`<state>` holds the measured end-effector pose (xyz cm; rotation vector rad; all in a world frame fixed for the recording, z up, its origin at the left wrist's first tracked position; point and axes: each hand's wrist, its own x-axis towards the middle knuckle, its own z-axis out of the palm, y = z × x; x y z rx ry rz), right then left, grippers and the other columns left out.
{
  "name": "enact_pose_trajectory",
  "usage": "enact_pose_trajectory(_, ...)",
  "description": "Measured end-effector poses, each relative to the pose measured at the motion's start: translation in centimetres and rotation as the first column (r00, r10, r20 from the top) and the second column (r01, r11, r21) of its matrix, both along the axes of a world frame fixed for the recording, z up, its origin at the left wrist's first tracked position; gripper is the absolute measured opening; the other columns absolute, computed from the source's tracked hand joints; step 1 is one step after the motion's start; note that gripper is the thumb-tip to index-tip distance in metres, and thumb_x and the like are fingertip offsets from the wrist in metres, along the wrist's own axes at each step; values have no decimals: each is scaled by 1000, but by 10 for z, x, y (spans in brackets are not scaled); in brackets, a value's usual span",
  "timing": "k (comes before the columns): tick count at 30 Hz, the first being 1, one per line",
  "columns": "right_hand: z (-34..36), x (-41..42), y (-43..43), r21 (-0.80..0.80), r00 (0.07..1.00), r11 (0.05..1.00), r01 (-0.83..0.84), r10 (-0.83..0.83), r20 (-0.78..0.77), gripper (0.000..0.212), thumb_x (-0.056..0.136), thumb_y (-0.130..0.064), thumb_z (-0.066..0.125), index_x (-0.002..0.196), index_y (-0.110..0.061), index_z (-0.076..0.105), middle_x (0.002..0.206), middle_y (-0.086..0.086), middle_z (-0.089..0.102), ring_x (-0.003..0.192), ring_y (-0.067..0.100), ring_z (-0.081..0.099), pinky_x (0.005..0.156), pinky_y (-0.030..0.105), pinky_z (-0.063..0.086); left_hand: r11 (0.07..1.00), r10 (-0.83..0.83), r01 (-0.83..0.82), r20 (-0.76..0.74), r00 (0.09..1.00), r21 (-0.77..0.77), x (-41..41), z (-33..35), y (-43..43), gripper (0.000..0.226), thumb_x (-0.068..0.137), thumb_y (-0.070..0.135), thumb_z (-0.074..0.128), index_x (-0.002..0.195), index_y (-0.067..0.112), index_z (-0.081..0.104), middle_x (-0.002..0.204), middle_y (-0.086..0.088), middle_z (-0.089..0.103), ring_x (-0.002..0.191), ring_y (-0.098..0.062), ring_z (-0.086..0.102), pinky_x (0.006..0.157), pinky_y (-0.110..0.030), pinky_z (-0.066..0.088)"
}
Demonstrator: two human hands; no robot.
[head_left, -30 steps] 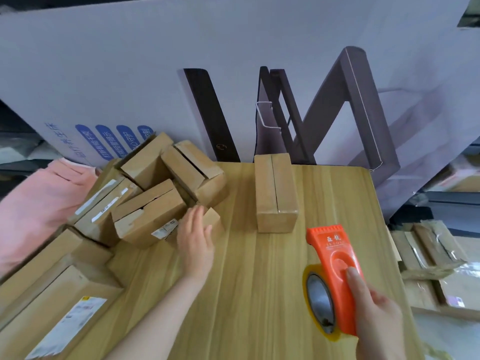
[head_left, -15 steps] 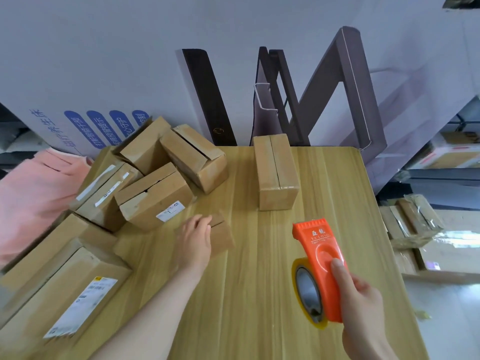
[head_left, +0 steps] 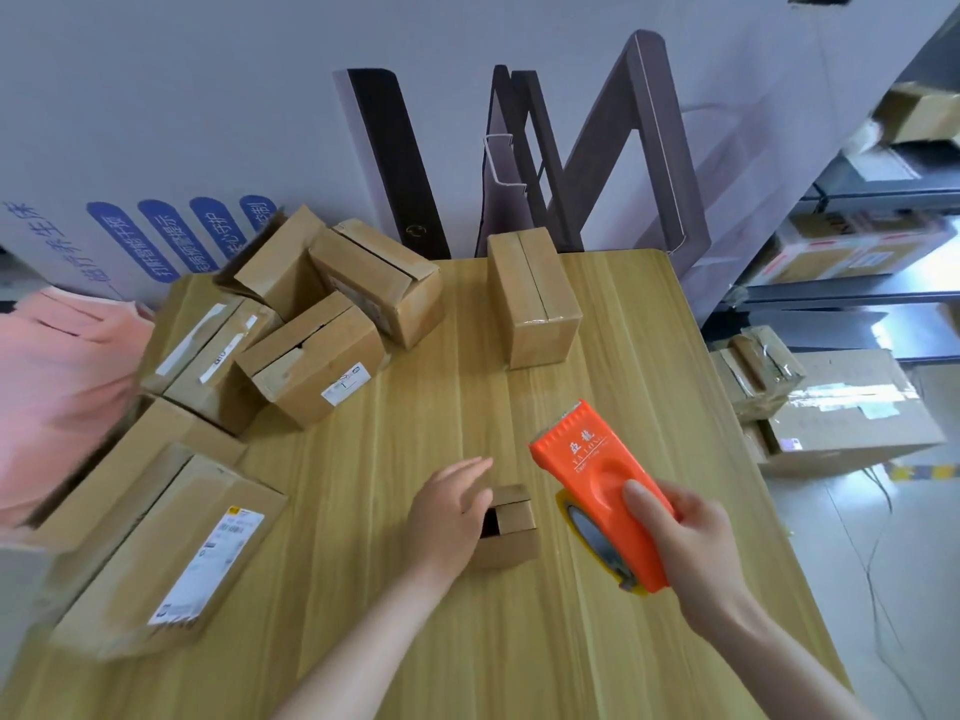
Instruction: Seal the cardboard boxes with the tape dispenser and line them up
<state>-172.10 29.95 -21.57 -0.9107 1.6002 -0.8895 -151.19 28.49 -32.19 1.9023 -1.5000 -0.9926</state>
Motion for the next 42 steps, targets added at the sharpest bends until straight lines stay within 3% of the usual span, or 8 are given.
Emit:
enact_pose_trajectory(5, 14, 1, 10, -85, 990, 988, -131, 125, -72, 23, 70, -34, 67, 72, -12, 72, 51, 17, 61, 39, 31, 56, 36, 41, 50, 978, 178, -76, -598, 782, 193, 9, 86, -9, 30, 95, 41, 50, 109, 21, 67, 105, 3, 73, 99, -12, 68, 89, -27, 52)
enact_pose_trajectory(10, 22, 7, 22, -123, 952, 960, -251, 221, -214, 32, 64, -48, 68, 75, -19, 74, 52, 8, 63, 41, 18, 57, 43, 37, 47, 968, 88, 106, -704, 705, 227, 23, 123, 2, 37, 92, 37, 52, 108, 8, 68, 100, -7, 73, 88, -16, 69, 78, -28, 54)
enact_pose_trajectory(15, 22, 12, 23, -143, 918, 935, -325, 276, -283, 13, 78, -30, 76, 73, -18, 73, 50, 0, 62, 40, 11, 55, 43, 29, 45, 974, 38, 133, -706, 707, 186, 34, 130, 16, 21, 85, 18, 66, 102, 7, 73, 95, -11, 73, 88, -18, 67, 88, -36, 53)
enact_pose_trajectory(19, 26, 17, 25, -150, 899, 915, -373, 317, -303, 21, 74, -39, 73, 73, -18, 73, 49, -1, 61, 39, 9, 54, 40, 30, 44, 982, 66, 81, -704, 707, 173, 37, 135, 25, 12, 80, 6, 70, 91, 10, 73, 84, -3, 74, 78, -12, 69, 77, -27, 57)
enact_pose_trajectory(23, 33, 18, 25, -140, 917, 913, -384, 358, -179, 33, 71, -38, 67, 76, -6, 72, 50, 8, 59, 39, 22, 56, 38, 44, 47, 972, 142, 66, -781, 608, 228, 41, 140, 28, 23, 68, 16, 71, 89, 7, 73, 81, -6, 73, 73, -14, 69, 67, -22, 56)
enact_pose_trajectory(30, 43, 18, 20, -131, 919, 910, -394, 385, -87, 33, 73, -36, 70, 82, -4, 71, 56, 15, 63, 44, 27, 61, 40, 37, 52, 956, 213, 26, -757, 618, 291, 39, 151, 28, 40, 73, 43, 62, 92, 9, 71, 82, -4, 73, 73, -11, 69, 60, -22, 53)
enact_pose_trajectory(35, 43, 20, 17, -164, 885, 876, -453, 419, -203, 21, 77, -32, 74, 78, -11, 73, 50, 4, 61, 39, 18, 57, 40, 37, 49, 949, 286, -134, -602, 746, 285, 34, 152, 26, 6, 79, 17, 74, 75, 15, 70, 63, 4, 70, 57, -6, 64, 57, -21, 48)
enact_pose_trajectory(42, 45, 34, 4, -100, 770, 834, -543, 446, -456, 22, 79, -39, 72, 73, -18, 72, 59, 2, 68, 46, 17, 63, 44, 43, 54, 885, 464, -389, -421, 779, 255, 35, 128, 9, 22, 81, -5, 66, 68, 12, 69, 57, 3, 69, 51, -9, 60, 51, -22, 44)
